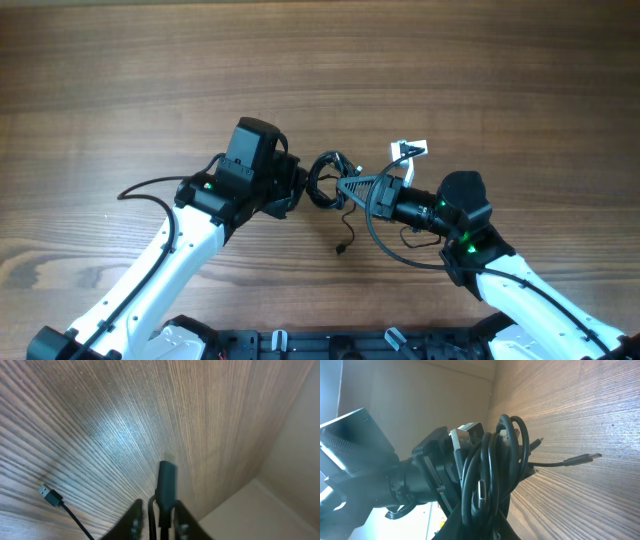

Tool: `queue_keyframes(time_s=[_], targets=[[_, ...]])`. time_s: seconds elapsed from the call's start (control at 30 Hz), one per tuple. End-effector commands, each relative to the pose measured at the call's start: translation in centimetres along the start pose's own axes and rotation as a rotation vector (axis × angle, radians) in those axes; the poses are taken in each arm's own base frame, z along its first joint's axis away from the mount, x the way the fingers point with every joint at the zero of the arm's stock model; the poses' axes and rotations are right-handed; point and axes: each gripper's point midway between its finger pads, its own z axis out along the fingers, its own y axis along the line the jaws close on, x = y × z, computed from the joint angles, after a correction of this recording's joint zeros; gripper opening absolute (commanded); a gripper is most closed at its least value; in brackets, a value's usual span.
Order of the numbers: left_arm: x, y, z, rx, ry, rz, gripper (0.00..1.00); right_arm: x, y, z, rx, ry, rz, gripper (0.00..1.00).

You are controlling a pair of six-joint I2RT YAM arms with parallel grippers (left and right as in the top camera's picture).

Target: Untangle cables

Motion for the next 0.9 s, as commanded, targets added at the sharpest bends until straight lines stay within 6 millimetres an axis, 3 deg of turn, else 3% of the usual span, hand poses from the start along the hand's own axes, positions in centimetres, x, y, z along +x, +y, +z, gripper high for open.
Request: queue_keyframes(time_s=[0.0,0.17,0.23,0.4,0.53,0.63,0.8,0.87], targets=[[-0.3,-0.2,0.2,-0.001,-0.02,-0.018,0.04,-0.1,0.8,0.1,-0.023,0.013,-0.007,0.05],[-2.4,0.8,0.0,-0.047,-0.141,0.128,0.04,-0.1,0.6,0.1,-0.018,0.014,-0.007,0.05],[-3.4,0.9,-0.4,-0.056,-0.196,0.18,0.04,-0.4,-0.3,0.1,0.023,-0.011,0.019,0.04],[-4.1,-2.1,-3.6,0.079,-0.313,0.343,0.04,-0.4,-4.2,-0.3,0.181,-0.054,0.121,0.05],[-2.8,-6.6,-8.6,0.299,-0.408,0.585,0.04,0.1,-5.0,-0.4,0.214,-0.039,0.15,0.05],[-1.1,-8.2,-11.6,0.411,-0.443,0.73,0.04,0.0,-4.8,-0.4,0.207,-0.044,0.154,0.05],[0.8,-7.8,-11.7,0.411,-0.423,0.846,0.04,0.0,-4.9,-0.4,0.209,-0.043,0.156,0.05],[3.0,-7.9,-10.7,0.418,-0.383,0.941,0.04,0.1,-4.9,-0.4,0.207,-0.041,0.181,0.05]])
